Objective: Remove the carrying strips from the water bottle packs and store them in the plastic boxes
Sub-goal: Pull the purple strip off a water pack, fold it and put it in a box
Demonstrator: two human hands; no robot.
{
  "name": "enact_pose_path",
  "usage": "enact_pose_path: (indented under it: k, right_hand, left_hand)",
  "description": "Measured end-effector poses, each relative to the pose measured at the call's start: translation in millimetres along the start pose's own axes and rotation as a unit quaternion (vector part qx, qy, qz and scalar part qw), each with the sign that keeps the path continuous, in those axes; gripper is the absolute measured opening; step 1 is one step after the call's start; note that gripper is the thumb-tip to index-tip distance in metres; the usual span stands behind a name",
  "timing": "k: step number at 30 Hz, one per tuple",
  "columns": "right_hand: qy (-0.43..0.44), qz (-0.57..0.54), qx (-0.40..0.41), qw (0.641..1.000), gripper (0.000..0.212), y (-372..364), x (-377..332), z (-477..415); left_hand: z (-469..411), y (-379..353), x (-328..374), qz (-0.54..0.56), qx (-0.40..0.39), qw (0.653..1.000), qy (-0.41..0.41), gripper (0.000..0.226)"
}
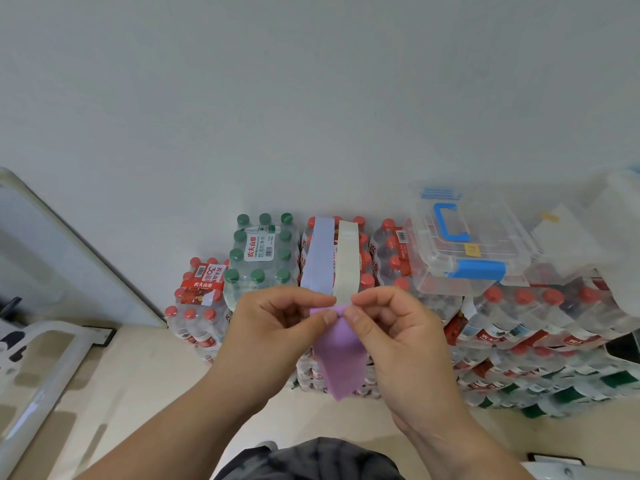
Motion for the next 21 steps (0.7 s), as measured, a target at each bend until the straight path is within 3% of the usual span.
enact_pose_path:
  k: [9, 21]
  right_hand:
    - [-0.022, 0.012, -0.022, 0.999, 0.040, -5.6, 3.8, -0.2]
    - [-0.033, -0.005, -0.018, 0.999, 0.040, -1.2, 7.5, -6.5]
  left_hand:
    - [1.6, 7.4, -0.1, -0.023, 0.062, 0.998, 0.000, 0.015]
    - [-6.2, 0.3, -5.8, 0.048, 0.021, 0.998, 0.036, 0.011]
Point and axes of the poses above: each hand's wrist, its own z-axis away from the middle knuckle, its own y-axis out of the back of the hand, x = y × z, the point moved 9 cm from there along -z, towards the middle knuckle, and after that the axes turned 3 degrees about x, right-handed, at the moved point
